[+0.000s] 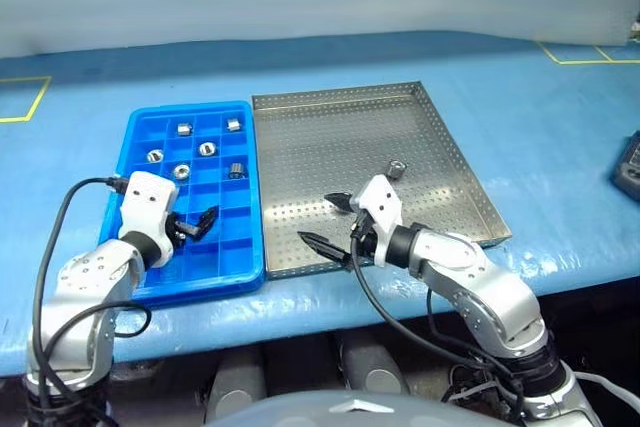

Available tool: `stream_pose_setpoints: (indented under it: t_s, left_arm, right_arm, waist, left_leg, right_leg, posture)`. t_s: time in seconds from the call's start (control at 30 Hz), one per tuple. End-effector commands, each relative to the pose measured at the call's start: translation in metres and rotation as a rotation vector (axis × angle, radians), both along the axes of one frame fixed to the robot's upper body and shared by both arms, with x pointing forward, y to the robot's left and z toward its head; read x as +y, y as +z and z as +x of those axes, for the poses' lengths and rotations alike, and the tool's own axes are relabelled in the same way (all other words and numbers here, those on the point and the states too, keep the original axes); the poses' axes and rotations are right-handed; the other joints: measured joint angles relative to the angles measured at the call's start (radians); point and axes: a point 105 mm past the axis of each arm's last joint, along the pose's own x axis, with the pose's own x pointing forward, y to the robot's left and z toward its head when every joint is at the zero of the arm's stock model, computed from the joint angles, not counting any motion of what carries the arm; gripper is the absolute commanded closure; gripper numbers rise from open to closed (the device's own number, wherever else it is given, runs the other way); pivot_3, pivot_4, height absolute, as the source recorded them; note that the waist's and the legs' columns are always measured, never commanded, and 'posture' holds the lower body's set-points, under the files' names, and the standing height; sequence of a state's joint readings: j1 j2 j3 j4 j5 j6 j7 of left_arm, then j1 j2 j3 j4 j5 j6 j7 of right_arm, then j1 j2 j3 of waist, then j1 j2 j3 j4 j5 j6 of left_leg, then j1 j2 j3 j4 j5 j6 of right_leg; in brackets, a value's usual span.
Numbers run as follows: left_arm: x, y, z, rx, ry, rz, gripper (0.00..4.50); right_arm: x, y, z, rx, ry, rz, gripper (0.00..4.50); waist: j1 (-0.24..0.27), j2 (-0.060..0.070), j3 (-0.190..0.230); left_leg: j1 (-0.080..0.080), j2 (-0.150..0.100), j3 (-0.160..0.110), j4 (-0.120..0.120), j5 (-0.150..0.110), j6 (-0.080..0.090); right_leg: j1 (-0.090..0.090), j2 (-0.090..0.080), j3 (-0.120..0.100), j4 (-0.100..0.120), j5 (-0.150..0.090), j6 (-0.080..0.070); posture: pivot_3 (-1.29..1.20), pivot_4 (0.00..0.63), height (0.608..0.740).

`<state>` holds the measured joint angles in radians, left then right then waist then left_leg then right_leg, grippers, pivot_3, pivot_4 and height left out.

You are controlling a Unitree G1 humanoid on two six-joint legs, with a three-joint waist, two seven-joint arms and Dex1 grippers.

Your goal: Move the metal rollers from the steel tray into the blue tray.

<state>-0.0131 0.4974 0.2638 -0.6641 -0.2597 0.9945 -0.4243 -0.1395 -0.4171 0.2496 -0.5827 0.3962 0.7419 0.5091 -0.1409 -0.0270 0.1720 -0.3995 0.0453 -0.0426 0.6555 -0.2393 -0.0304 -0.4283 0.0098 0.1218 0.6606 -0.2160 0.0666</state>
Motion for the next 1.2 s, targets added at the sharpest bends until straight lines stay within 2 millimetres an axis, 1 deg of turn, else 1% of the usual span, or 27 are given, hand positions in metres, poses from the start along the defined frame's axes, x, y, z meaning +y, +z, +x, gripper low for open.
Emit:
stream_pose_setpoints:
  t_s: [0.03,0.07,0.17,0.3,0.37,0.47,0.53,0.6,0.7,0.77,0.87,0.97,1.1,1.2]
  left_arm:
    - [-0.009,0.033,0.011,-0.115,-0.081,0.004,0.38]
    - [-0.014,0.040,0.016,-0.136,-0.111,0.004,0.38]
    - [-0.036,0.055,0.028,-0.172,-0.249,0.002,0.38]
    - [-0.066,0.064,0.046,-0.197,-0.397,-0.011,0.38]
    - [-0.086,0.061,0.052,-0.180,-0.487,-0.033,0.38]
    - [-0.107,0.051,0.061,-0.140,-0.572,-0.026,0.38]
    - [-0.122,0.040,0.066,-0.087,-0.623,-0.047,0.38]
    - [-0.132,0.027,0.072,-0.027,-0.650,-0.068,0.38]
    - [-0.139,0.012,0.079,0.022,-0.654,-0.064,0.38]
    - [-0.144,0.003,0.083,0.054,-0.639,-0.095,0.38]
    - [-0.153,-0.007,0.084,0.096,-0.647,-0.137,0.38]
    - [-0.159,-0.015,0.083,0.124,-0.655,-0.143,0.38]
    - [-0.162,-0.023,0.082,0.153,-0.662,-0.112,0.38]
    - [-0.158,-0.032,0.082,0.175,-0.652,-0.061,0.38]
  right_arm:
    - [-0.010,0.015,0.002,-0.072,-0.045,0.015,0.00]
    - [-0.015,0.015,0.004,-0.074,-0.068,0.009,0.00]
    - [-0.028,0.015,0.010,-0.080,-0.125,-0.005,0.00]
    - [-0.039,0.015,0.014,-0.091,-0.177,-0.020,0.00]
    - [-0.045,0.014,0.017,-0.098,-0.227,-0.034,0.00]
    - [-0.048,0.013,0.018,-0.100,-0.253,-0.033,0.00]
    - [-0.048,0.012,0.015,-0.099,-0.260,-0.031,0.00]
    - [-0.049,0.011,0.013,-0.096,-0.270,-0.028,0.00]
    - [-0.049,0.010,0.011,-0.091,-0.280,-0.026,0.00]
    - [-0.050,0.008,0.010,-0.088,-0.293,-0.030,0.00]
    - [-0.049,0.007,0.010,-0.085,-0.306,-0.025,0.00]
    - [-0.045,0.007,0.010,-0.083,-0.300,-0.022,0.00]
    - [-0.043,0.007,0.010,-0.081,-0.294,-0.022,0.00]
    - [-0.042,0.007,0.010,-0.083,-0.293,-0.019,0.00]
  waist:
    - [-0.005,0.000,0.000]
    - [-0.006,0.000,0.000]
    - [-0.011,0.000,0.000]
    - [-0.024,0.000,0.000]
    - [-0.031,0.000,0.000]
    - [-0.047,0.000,0.000]
    - [-0.056,0.000,0.000]
    - [-0.064,0.000,0.000]
    - [-0.087,0.000,0.000]
    - [-0.098,0.000,0.000]
    - [-0.112,0.000,0.000]
    - [-0.123,0.000,0.000]
    - [-0.134,0.001,0.000]
    - [-0.140,0.000,0.000]
  left_leg:
    - [0.000,0.000,0.000,0.000,0.000,0.000]
    - [0.000,0.000,0.000,0.000,0.000,0.000]
    - [0.000,-0.001,0.000,0.001,0.000,0.000]
    - [-0.001,-0.001,0.000,0.000,0.000,0.000]
    - [-0.001,-0.001,0.000,0.000,0.000,0.000]
    - [-0.001,-0.001,0.000,0.000,0.000,0.000]
    - [-0.001,-0.001,0.000,-0.001,0.000,0.000]
    - [-0.001,-0.001,0.000,-0.001,0.000,0.000]
    - [-0.001,-0.001,0.000,-0.001,0.000,0.000]
    - [-0.001,-0.001,0.000,-0.001,0.000,0.000]
    - [-0.001,-0.001,0.000,-0.002,0.000,0.000]
    - [-0.001,-0.001,0.000,-0.002,0.000,0.000]
    - [-0.001,-0.001,0.000,-0.002,0.000,0.000]
    - [-0.001,-0.001,0.000,-0.002,0.000,0.000]
  right_leg:
    - [0.000,0.000,0.000,0.000,0.000,0.000]
    - [0.000,0.000,0.000,0.000,0.000,0.000]
    - [0.000,0.000,0.000,-0.001,0.000,0.001]
    - [0.000,0.000,0.001,-0.001,0.001,0.001]
    - [0.000,0.000,0.000,-0.001,0.001,0.002]
    - [0.000,0.000,0.001,-0.001,0.003,0.005]
    - [0.000,0.000,0.001,-0.001,0.003,0.006]
    - [0.000,0.000,0.001,-0.001,0.003,0.006]
    - [0.000,0.000,0.001,-0.001,0.003,0.006]
    - [0.000,0.000,0.001,-0.001,0.003,0.006]
    - [0.000,0.000,0.001,-0.001,0.003,0.006]
    - [0.000,0.000,0.001,-0.001,0.003,0.006]
    - [0.000,0.000,0.001,-0.001,0.003,0.006]
    - [0.000,0.000,0.002,-0.001,0.003,0.006]
  posture:
    - [-0.15,0.150,0.740]
    - [-0.16,0.150,0.740]
    - [-0.16,0.150,0.740]
    - [-0.19,0.150,0.740]
    - [-0.20,0.150,0.740]
    - [-0.22,0.150,0.740]
    - [-0.24,0.150,0.740]
    - [-0.25,0.150,0.740]
    - [-0.27,0.150,0.740]
    - [-0.27,0.150,0.740]
    - [-0.28,0.150,0.740]
    - [-0.27,0.150,0.740]
    - [-0.27,0.150,0.740]
    - [-0.28,0.150,0.740]
